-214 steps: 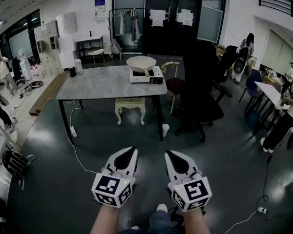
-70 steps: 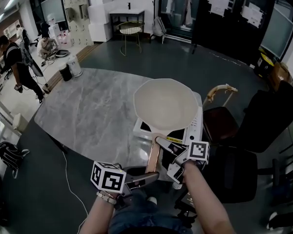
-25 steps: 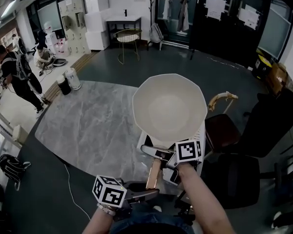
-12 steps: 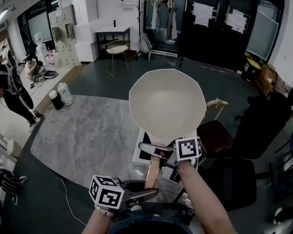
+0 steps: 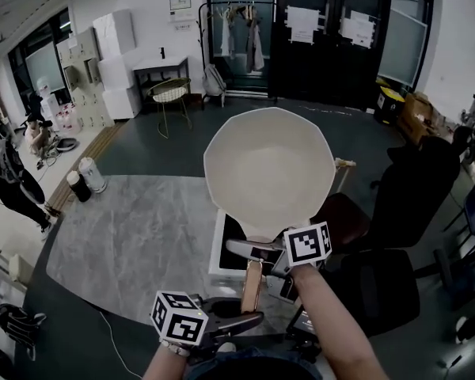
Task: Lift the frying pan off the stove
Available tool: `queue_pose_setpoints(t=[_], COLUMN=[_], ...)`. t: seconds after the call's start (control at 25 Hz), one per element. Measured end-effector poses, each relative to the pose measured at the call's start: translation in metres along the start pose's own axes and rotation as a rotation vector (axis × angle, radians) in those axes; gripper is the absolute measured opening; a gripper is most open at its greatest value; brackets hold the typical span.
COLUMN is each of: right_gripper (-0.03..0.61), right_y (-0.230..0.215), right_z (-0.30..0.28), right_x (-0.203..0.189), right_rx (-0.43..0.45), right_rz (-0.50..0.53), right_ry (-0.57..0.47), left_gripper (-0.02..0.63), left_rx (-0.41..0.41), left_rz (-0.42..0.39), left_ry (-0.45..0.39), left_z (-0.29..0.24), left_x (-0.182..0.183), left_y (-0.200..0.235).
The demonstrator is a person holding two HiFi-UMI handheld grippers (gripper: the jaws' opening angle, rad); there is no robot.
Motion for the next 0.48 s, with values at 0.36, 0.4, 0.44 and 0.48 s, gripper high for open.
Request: queue_pose_setpoints(t=[0.36,0.4,0.44,0.48], right_gripper=[0.242,0.244,0.244,0.244], right_y=[0.006,0.008,0.008,0.009], right_z=[0.045,0.050,0.054,0.059], right_x=[0.002,0.002,0.002,0.002], right_rx=[-0.104,-0.115,-0.126,-0.139], right_rz=[0.056,0.060,0.064,0.070], right_ry=[-0.066,-0.077,-0.090,-0.106], left_gripper=[0.167,0.167,0.167,0.167], left_rx=[-0.114,-0.131,-0.144,-0.154], left_rz=[-0.054,-0.063,-0.072,-0.081], left_ry=[0.104,0.116,0.129,0.144], left_z=[-0.028,-0.030,-0.032,-0.034], left_x=[-0.005,-0.005,-0.005,-0.006], left_y=[-0.014,-0.016,-0.017,-0.017])
Point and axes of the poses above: the fingertips, and each gripper's own axes: z backward along the fingers, y to its left, x out of its top, the point moved 4 cm from there along z, backward along the fingers, and after that the axes turned 3 degrees about -y, right-handed, at the moved point
